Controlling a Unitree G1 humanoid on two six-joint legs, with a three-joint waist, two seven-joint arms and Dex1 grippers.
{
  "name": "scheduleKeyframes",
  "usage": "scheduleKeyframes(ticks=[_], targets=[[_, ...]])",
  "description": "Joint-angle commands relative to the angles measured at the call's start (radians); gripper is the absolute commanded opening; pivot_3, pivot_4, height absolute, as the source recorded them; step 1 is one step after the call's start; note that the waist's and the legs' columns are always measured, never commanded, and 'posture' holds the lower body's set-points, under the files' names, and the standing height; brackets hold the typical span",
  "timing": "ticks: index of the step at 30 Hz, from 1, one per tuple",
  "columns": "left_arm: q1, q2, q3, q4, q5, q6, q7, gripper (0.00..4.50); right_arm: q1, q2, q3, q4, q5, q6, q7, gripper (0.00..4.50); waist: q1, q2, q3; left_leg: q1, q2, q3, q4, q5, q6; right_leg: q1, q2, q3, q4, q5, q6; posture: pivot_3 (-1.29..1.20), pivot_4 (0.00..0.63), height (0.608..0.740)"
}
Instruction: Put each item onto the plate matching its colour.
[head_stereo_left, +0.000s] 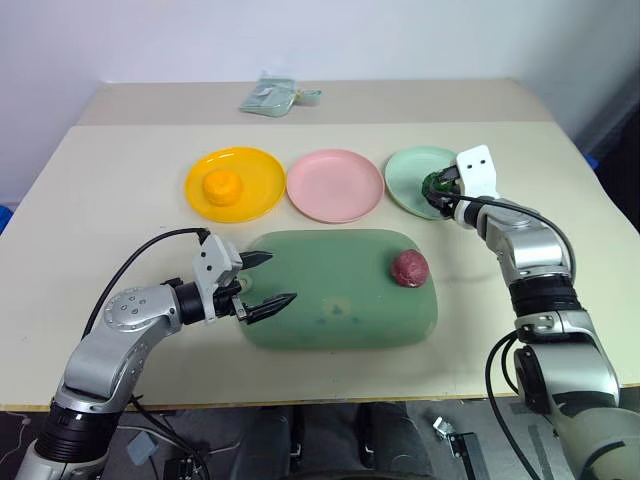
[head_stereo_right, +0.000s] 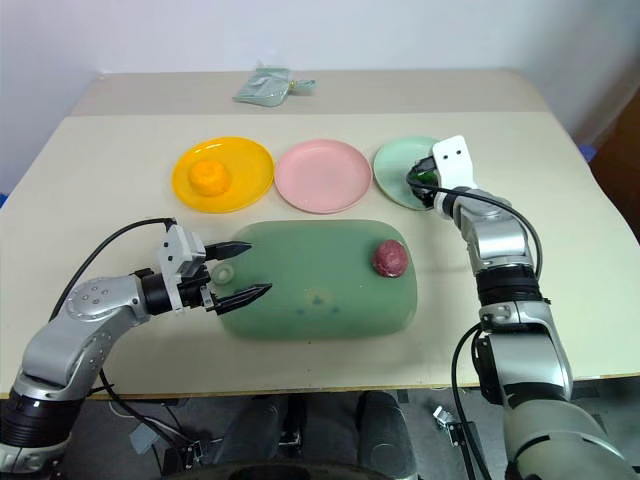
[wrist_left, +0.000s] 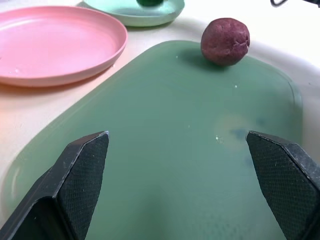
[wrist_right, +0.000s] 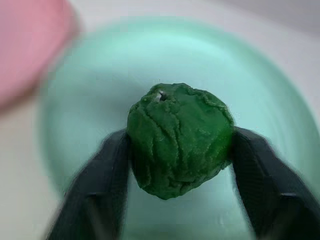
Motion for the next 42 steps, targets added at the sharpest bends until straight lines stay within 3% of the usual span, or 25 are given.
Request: scheduleKeyframes(ticks=[1,3,6,11,15,20,24,26,29,30,34,38,42], targets=[[0.006,-0.005,0.016,-0.037,-0.002,-0.012,0.020,4.50,-0.041,-0.014,-0.033,-0.003,-0.001,-0.103,0.022,4.46,-0.001,0.000,0.000,0.000,0.000,0.000,0.000,0.000,0.000,0.000,0.000,0.000,0.000,0.000,0.000,0.00,0.150,0.740],[0.017,-0.006,0.021,-0.047,-0.007,-0.008,0.030,4.50,-0.017,-0.030,-0.043,-0.061,0.015,-0.126,0.059,4.46,-0.001,0.000,0.000,0.000,0.000,0.000,0.000,0.000,0.000,0.000,0.000,0.000,0.000,0.000,0.000,0.00,0.150,0.740],[0.034,-0.013,0.018,-0.053,-0.004,-0.007,0.047,4.50,0.114,-0.103,-0.090,-0.333,0.139,-0.120,0.260,4.46,0.011,0.001,0.001,0.000,0.000,-0.001,-0.001,0.000,0.000,0.001,0.000,0.000,0.000,0.000,0.000,0.00,0.150,0.740],[0.025,-0.014,0.009,-0.046,-0.007,-0.009,0.047,4.50,0.409,-0.267,-0.136,-0.756,0.398,0.073,0.574,4.46,0.031,0.001,0.000,0.000,0.000,-0.003,0.001,-0.001,0.001,0.003,-0.001,-0.001,-0.003,0.000,0.000,0.00,0.150,0.740],[0.008,-0.013,-0.004,-0.032,-0.005,-0.013,0.031,4.50,0.547,-0.329,-0.085,-0.852,0.382,0.114,0.625,4.46,0.027,0.001,0.000,0.002,0.000,-0.002,0.003,-0.001,0.001,0.004,-0.001,0.000,-0.002,0.000,0.000,0.00,0.150,0.740],[-0.004,-0.014,-0.009,-0.031,-0.006,-0.009,0.027,4.50,0.581,-0.312,-0.022,-0.846,0.316,0.097,0.601,4.46,0.027,0.001,0.000,0.001,0.001,-0.002,0.003,-0.001,0.001,0.002,-0.001,0.001,0.000,0.000,0.000,0.00,0.150,0.740],[0.002,-0.013,-0.006,-0.040,-0.009,-0.005,0.027,4.50,0.562,-0.291,0.011,-0.798,0.261,0.075,0.570,4.46,0.030,0.001,0.000,0.001,0.001,-0.002,0.003,-0.001,0.001,0.002,-0.002,0.001,-0.001,0.000,0.000,0.00,0.150,0.740],[0.011,-0.011,-0.001,-0.046,-0.010,-0.004,0.030,4.50,0.554,-0.286,0.013,-0.787,0.255,0.076,0.569,3.92,0.030,0.001,0.000,0.001,0.000,-0.002,0.003,-0.001,0.001,0.002,-0.002,0.001,-0.001,0.000,0.000,0.00,0.150,0.740],[0.021,-0.009,0.006,-0.051,-0.009,-0.004,0.035,4.50,0.538,-0.274,0.017,-0.802,0.263,0.078,0.575,2.73,0.028,0.001,0.000,0.001,0.001,-0.002,0.003,-0.001,0.001,0.002,-0.002,0.001,-0.001,0.000,0.000,0.00,0.150,0.740],[0.028,-0.009,0.012,-0.050,-0.005,-0.006,0.042,4.50,0.513,-0.253,0.027,-0.803,0.259,0.071,0.564,2.56,0.028,0.001,0.000,0.001,0.001,-0.002,0.003,-0.001,0.000,0.002,-0.002,0.001,-0.001,0.000,0.000,0.00,0.150,0.740],[0.038,-0.015,0.044,-0.028,0.018,-0.024,0.085,4.50,0.342,-0.094,0.099,-0.719,0.163,0.019,0.426,2.55,0.012,0.002,0.000,0.001,0.001,-0.002,0.003,0.000,0.000,0.001,-0.001,0.001,-0.001,0.000,-0.001,0.00,0.150,0.740],[0.060,-0.019,0.093,0.001,0.042,-0.047,0.137,4.50,0.091,0.146,0.159,-0.414,0.009,-0.028,0.165,2.55,-0.002,0.002,0.000,0.001,0.001,-0.002,0.002,0.001,-0.002,-0.001,-0.001,0.001,0.001,0.000,-0.001,0.00,0.150,0.740],[0.100,-0.028,0.117,-0.025,0.050,-0.057,0.168,4.50,-0.063,0.256,0.185,-0.094,-0.093,-0.138,0.034,2.55,0.007,0.002,0.000,0.000,0.000,-0.003,0.000,0.001,-0.002,-0.002,-0.001,0.000,0.001,0.000,-0.001,0.00,0.150,0.740]])
